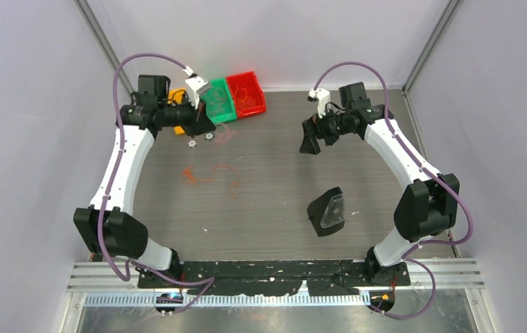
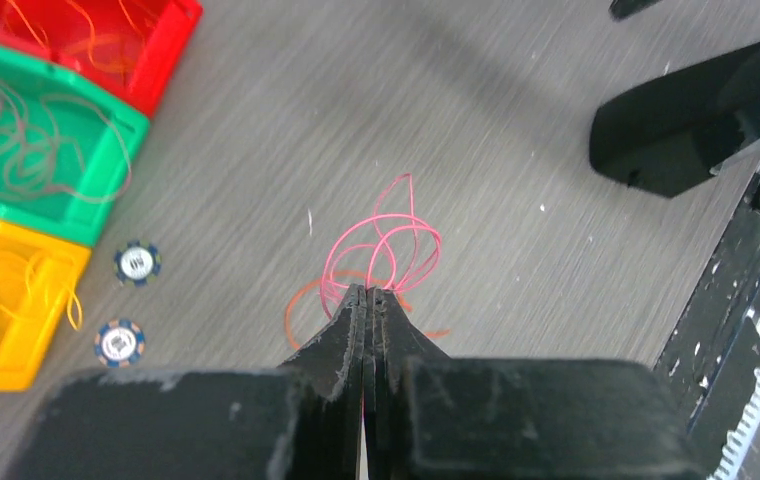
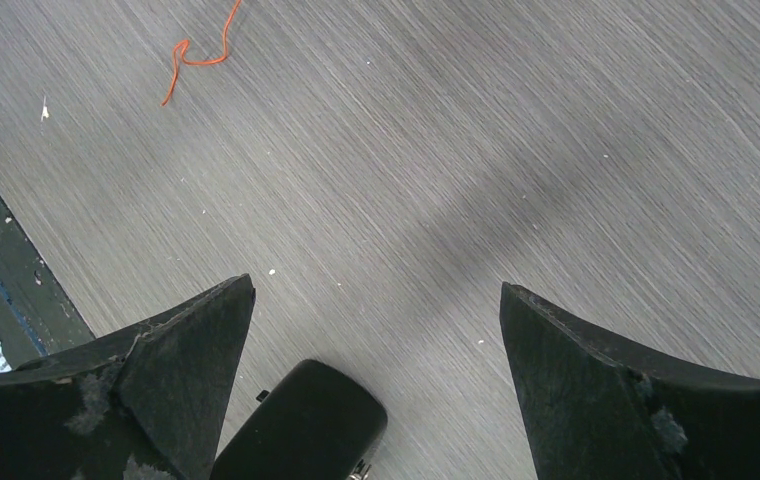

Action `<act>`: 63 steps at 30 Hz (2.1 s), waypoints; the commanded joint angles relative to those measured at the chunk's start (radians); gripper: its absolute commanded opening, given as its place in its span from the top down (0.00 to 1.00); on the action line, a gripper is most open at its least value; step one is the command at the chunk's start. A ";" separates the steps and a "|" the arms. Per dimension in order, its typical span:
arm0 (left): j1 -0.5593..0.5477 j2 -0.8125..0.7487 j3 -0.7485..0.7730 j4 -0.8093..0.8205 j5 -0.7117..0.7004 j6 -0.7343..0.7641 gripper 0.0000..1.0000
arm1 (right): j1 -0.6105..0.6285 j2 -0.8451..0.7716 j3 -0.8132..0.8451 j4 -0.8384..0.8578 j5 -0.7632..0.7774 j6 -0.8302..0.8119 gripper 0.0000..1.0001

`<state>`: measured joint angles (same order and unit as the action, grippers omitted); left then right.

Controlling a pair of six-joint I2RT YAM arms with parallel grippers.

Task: Untangle the cables

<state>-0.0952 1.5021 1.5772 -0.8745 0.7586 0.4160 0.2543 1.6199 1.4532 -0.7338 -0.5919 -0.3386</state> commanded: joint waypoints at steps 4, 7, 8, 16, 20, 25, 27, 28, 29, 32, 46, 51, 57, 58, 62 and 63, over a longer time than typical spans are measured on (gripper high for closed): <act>0.003 0.005 0.061 0.286 0.006 -0.286 1.00 | 0.000 -0.051 0.031 0.033 0.007 -0.004 0.00; 0.003 0.087 0.137 0.335 -0.147 -0.422 1.00 | 0.000 -0.044 0.034 0.036 0.012 -0.003 0.00; 0.002 0.123 0.175 0.347 -0.189 -0.467 1.00 | 0.000 -0.040 0.038 0.035 0.016 -0.001 0.00; 0.004 0.497 0.460 0.464 -0.447 -0.678 1.00 | 0.000 -0.046 0.065 0.002 0.067 -0.031 0.00; 0.004 0.675 0.610 0.555 -0.605 -0.674 1.00 | 0.000 -0.047 0.054 0.005 0.065 -0.031 0.00; 0.012 0.865 0.923 0.412 -0.607 -0.560 0.59 | 0.000 -0.028 0.078 -0.002 0.048 -0.037 0.00; 0.021 0.802 0.902 0.352 -0.519 -0.466 0.38 | 0.000 -0.010 0.101 -0.007 0.030 -0.040 0.00; 0.025 0.741 0.841 0.327 -0.476 -0.386 0.27 | 0.001 -0.003 0.109 -0.009 0.023 -0.040 0.01; 0.033 0.669 0.760 0.299 -0.427 -0.299 0.21 | 0.006 0.013 0.128 -0.012 0.005 -0.040 0.03; 0.085 0.408 0.458 0.199 -0.221 -0.019 0.03 | 0.034 0.048 0.165 -0.017 -0.030 -0.037 0.08; 0.430 0.037 -0.339 0.116 -0.011 -0.369 0.11 | 0.338 0.318 0.301 0.150 -0.025 0.288 0.14; 0.430 0.056 -0.461 0.237 -0.044 -0.424 0.10 | 0.423 0.379 0.299 0.197 0.137 0.517 0.10; 0.425 0.196 -0.421 0.297 -0.109 -0.488 0.17 | 0.468 0.454 0.313 0.213 0.197 0.558 0.13; 0.422 0.225 -0.411 0.304 -0.116 -0.496 0.18 | 0.468 0.469 0.316 0.214 0.203 0.562 0.14; 0.384 0.305 -0.363 0.288 -0.114 -0.508 0.29 | 0.468 0.507 0.312 0.220 0.231 0.590 0.18; 0.372 0.311 -0.360 0.283 -0.108 -0.508 0.32 | 0.468 0.517 0.309 0.224 0.229 0.604 0.19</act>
<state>0.3191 1.7828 1.1656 -0.6170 0.6479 -0.0570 0.7315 2.1166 1.7279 -0.5510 -0.4091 0.2008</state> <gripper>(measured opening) 0.734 0.826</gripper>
